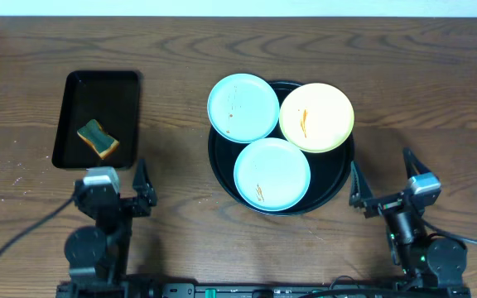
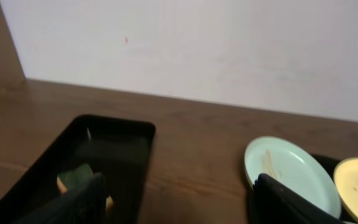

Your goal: Clean dirty plates on tray and stack at the side

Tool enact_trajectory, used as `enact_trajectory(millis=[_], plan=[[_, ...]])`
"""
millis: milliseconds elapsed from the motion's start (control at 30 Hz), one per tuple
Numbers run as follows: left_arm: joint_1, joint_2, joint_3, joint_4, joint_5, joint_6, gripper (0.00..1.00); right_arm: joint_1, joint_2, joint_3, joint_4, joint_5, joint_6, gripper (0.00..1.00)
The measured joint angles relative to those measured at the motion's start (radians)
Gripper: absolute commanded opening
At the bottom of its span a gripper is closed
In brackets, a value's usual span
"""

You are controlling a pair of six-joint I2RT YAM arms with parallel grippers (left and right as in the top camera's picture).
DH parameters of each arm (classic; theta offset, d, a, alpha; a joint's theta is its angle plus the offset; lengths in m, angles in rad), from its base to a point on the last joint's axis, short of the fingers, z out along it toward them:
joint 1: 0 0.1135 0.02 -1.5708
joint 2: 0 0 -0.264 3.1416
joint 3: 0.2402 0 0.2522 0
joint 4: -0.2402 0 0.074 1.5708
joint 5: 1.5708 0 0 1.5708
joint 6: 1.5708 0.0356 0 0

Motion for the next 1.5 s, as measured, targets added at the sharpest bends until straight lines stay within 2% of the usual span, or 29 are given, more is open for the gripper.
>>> enact_trajectory(millis=[233, 400, 600, 733, 833, 967, 1267, 1500], plan=[[0.000, 0.274, 0.247, -0.150, 0.031, -0.002, 0.76, 0.000, 0.222, 0.172, -0.009, -0.060, 0.003, 0.99], [0.000, 0.463, 0.458, -0.327, 0.039, -0.002, 0.76, 0.000, 0.400, 0.314, -0.099, -0.098, 0.003, 0.99], [0.001, 0.703, 0.741, -0.613, 0.037, -0.002, 0.76, 0.000, 0.612, 0.510, -0.286, -0.151, 0.003, 0.99], [0.017, 0.876, 0.916, -0.818, 0.035, -0.002, 0.76, 0.000, 0.757, 0.664, -0.496, -0.193, 0.007, 0.99], [0.035, 0.988, 1.008, -0.917, 0.034, -0.002, 0.76, 0.000, 0.872, 0.772, -0.669, -0.220, 0.008, 0.99], [0.041, 1.070, 1.028, -0.948, 0.032, -0.002, 0.76, 0.000, 1.000, 0.865, -0.800, -0.264, 0.006, 0.99], [0.042, 1.190, 1.028, -0.929, 0.043, -0.014, 0.76, 0.000, 1.101, 0.876, -0.815, -0.330, 0.007, 0.99], [0.104, 1.343, 1.028, -0.844, -0.134, -0.291, 0.76, 0.000, 1.101, 0.877, -0.838, -0.342, 0.007, 0.99]])
